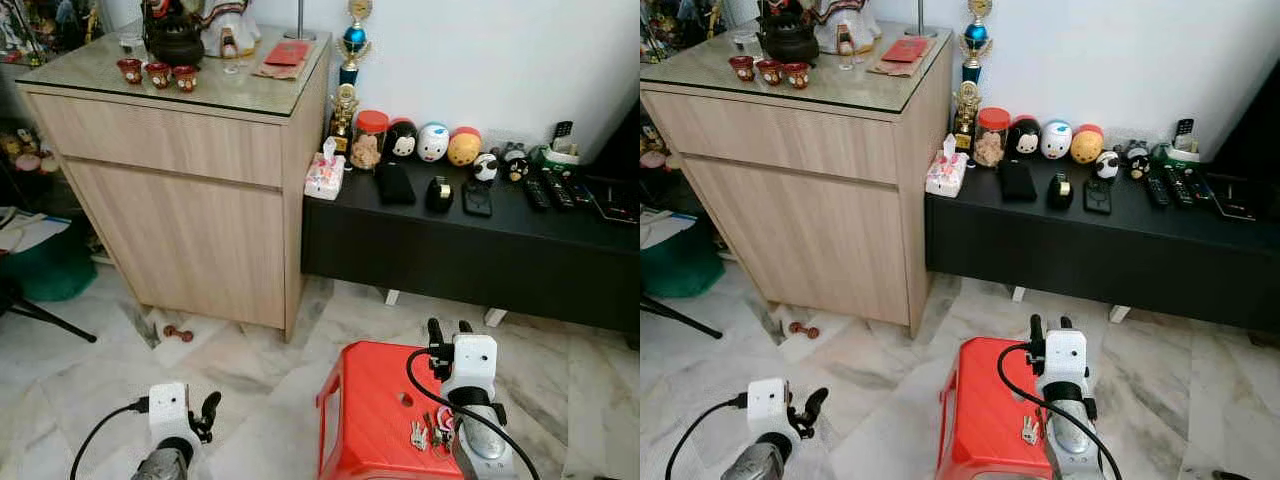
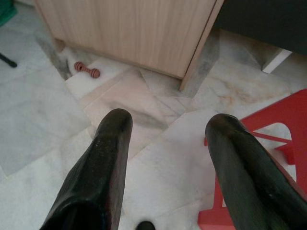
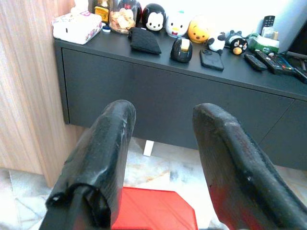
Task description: Hang keys on a hook
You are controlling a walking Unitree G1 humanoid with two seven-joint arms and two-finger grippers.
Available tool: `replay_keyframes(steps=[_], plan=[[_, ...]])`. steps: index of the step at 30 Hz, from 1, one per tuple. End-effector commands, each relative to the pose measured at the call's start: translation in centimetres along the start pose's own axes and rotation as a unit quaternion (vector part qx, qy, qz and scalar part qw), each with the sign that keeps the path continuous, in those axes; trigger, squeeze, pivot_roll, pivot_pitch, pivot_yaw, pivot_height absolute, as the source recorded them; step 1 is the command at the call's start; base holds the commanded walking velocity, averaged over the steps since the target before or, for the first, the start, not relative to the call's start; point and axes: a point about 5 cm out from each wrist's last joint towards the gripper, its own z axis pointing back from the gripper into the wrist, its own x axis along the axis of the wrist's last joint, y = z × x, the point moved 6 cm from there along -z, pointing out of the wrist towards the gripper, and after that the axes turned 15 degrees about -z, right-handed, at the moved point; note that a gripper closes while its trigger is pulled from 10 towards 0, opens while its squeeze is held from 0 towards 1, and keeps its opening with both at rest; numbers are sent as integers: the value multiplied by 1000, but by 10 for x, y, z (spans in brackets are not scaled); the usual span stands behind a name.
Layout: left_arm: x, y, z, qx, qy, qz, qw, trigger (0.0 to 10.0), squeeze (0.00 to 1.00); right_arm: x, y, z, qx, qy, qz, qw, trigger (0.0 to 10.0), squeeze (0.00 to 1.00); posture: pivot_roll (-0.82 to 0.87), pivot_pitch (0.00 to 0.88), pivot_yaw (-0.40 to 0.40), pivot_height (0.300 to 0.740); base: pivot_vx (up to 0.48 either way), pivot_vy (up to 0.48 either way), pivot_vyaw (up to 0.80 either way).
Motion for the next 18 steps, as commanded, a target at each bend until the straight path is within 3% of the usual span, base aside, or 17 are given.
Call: replay_keyframes(steps=[1,4,8,10,14,18], plan=[[-2,-3,4,-20,-5,-37,999,10000,0,4,-4,-2,-7,-5,0,1000,10000,0,20,0,-79,740,0,0,0],[-10,1,7,-15,7,-38,999,10000,0,6,-3,-4,-6,-7,-1,1000,10000,0,28,0,-83,740,0,0,0],[-45,7,18,17,89,5,996,10000,0,12,-5,-10,-13,-11,-2,1000,10000,0,30,0,-91,740,0,0,0],[-56,3,22,17,116,20,993,10000,0,14,-3,-12,-14,-13,-2,1000,10000,0,15,0,-88,740,0,0,0],[-70,-14,29,-12,145,9,989,10000,0,19,-3,-16,-17,-20,-4,1000,10000,0,5,0,-84,740,0,0,0],[-82,-13,36,6,171,24,985,10000,0,20,-2,-17,-16,-21,-7,1000,10000,0,3,0,-86,740,0,0,0]])
